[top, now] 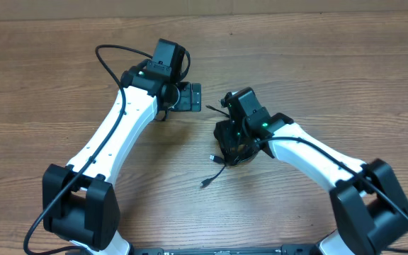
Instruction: Untangle cables
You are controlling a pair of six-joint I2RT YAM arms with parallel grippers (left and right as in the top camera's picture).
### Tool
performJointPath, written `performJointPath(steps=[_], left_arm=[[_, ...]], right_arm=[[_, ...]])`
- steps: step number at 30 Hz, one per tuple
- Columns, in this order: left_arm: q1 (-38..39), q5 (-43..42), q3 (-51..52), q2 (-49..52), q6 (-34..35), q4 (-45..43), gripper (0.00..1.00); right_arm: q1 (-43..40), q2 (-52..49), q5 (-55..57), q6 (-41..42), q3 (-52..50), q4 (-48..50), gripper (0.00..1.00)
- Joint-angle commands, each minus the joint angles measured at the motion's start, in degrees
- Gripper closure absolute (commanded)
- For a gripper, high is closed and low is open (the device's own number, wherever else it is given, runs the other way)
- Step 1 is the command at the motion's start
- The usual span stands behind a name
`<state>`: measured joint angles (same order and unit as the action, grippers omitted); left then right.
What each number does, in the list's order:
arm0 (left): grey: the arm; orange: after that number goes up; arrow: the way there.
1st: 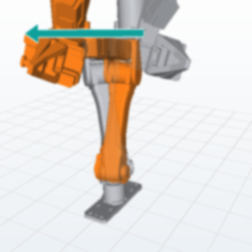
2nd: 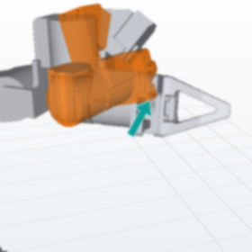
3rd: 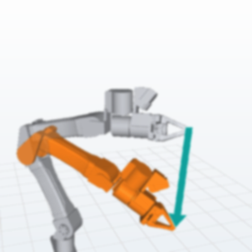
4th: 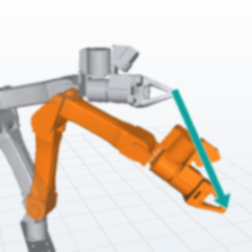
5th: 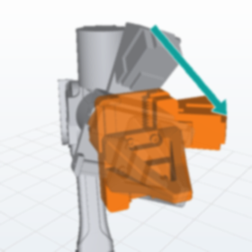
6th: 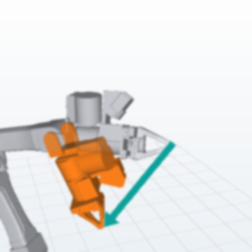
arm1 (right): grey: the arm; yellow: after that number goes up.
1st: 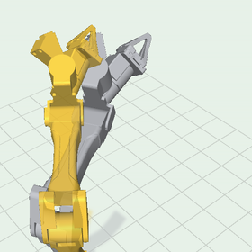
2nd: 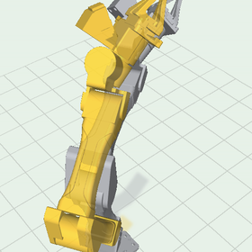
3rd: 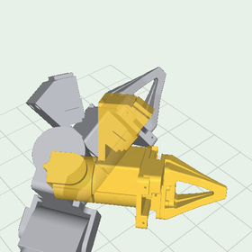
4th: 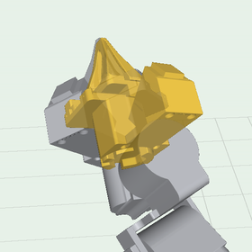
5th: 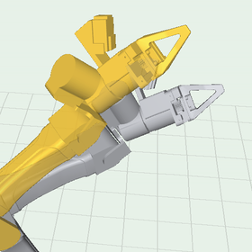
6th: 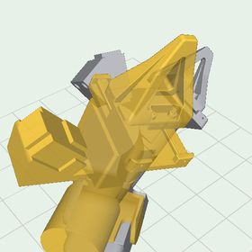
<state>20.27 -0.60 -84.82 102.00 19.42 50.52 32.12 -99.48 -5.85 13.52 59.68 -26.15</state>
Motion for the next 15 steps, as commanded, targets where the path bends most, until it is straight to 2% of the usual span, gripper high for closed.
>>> performJointPath(steps=[1, 4, 5, 8, 11, 15], left_arm=[[0.28, 1.2, -1.16, -0.96, 0.96, 0.76, 0.0], [0.28, 1.2, -1.16, -0.96, 0.96, 1.53, 0.0], [0.28, 1.2, -1.16, -0.96, 0.96, 1.99, 0.0], [0.28, 1.2, -1.16, -0.96, 0.96, 2.64, 0.0], [0.28, 1.2, -1.16, -0.96, 0.96, 2.89, 0.0], [0.28, 1.2, -1.14, -0.96, 0.96, 2.86, 0.01]], right_arm=[[0.02, -3.1, 2.01, 0.63, 0.37, 0.55, 0.55], [-0.83, -4.07, 3.21, 4.04, 0.37, 1.9, 0.69], [-1.09, -4.07, 3.19, 5.88, 0.39, 2.38, 0.78], [-1.11, -4.07, 2.91, 6.67, 0.39, 2.91, 0.83], [-1.14, -4.07, 1.86, 6.69, 0.39, 2.97, 0.96], [-1.49, -3.82, 0.7, 6.67, 0.98, 3.34, 0.96]])
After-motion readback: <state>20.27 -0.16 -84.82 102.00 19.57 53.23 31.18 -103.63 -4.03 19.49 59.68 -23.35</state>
